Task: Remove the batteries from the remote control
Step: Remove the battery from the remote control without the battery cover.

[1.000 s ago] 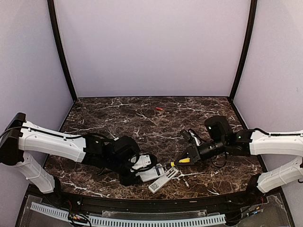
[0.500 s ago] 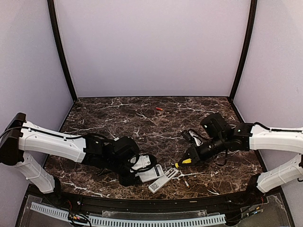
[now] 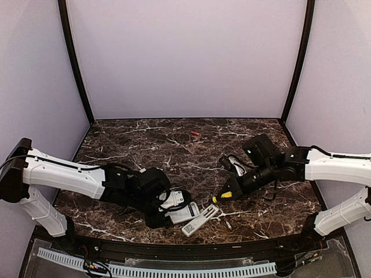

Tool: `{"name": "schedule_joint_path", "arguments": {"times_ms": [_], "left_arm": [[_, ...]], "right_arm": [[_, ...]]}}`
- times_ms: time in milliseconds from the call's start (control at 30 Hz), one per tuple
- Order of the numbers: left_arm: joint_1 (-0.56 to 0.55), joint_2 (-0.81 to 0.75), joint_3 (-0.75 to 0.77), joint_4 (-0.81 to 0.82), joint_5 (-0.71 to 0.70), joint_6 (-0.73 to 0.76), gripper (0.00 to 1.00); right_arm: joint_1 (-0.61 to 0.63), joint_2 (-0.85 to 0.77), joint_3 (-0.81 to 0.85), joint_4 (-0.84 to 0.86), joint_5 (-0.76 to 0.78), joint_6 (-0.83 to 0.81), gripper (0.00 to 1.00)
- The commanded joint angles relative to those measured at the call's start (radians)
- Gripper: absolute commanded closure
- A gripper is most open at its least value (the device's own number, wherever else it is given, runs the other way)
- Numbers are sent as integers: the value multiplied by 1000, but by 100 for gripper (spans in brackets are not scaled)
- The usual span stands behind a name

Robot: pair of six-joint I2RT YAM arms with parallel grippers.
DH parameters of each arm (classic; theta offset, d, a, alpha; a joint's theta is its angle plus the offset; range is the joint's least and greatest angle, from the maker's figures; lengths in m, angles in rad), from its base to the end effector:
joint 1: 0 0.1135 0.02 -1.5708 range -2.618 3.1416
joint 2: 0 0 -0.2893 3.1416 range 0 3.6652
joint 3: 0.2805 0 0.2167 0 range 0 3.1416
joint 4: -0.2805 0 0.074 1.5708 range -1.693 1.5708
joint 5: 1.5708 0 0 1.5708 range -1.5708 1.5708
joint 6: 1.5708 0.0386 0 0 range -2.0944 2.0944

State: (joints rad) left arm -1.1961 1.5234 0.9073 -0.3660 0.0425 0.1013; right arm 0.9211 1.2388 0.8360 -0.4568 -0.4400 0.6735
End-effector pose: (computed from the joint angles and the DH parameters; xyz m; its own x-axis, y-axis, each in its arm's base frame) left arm 0.0985 -0.2550 0.2375 -0.2079 0.8048 -0.5560 0.9644 0.2637 0.0210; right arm 0.1151 0.1787 0.2780 -0.9125 -0.2682 -0.3089 -0.4087 0.6310 0.6594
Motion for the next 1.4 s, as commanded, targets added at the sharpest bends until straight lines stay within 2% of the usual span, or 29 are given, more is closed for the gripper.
{"name": "schedule_joint_path", "arguments": {"times_ms": [0,667,900,1367], "left_arm": [[-3,-20,-8,9,10,4,74],[-3,-49,-22,26,6,5,74],[-3,-61,-31,36,8,2,74],[-3,-72,-48,46,19,0,75]], "right_arm": [[9,-46,7,18,-19,3,100],[48,86,40,3,31,18,100],[48,111,-15,132,-53,58,100],[-4,66,-163,558,-299,241,100]]}}
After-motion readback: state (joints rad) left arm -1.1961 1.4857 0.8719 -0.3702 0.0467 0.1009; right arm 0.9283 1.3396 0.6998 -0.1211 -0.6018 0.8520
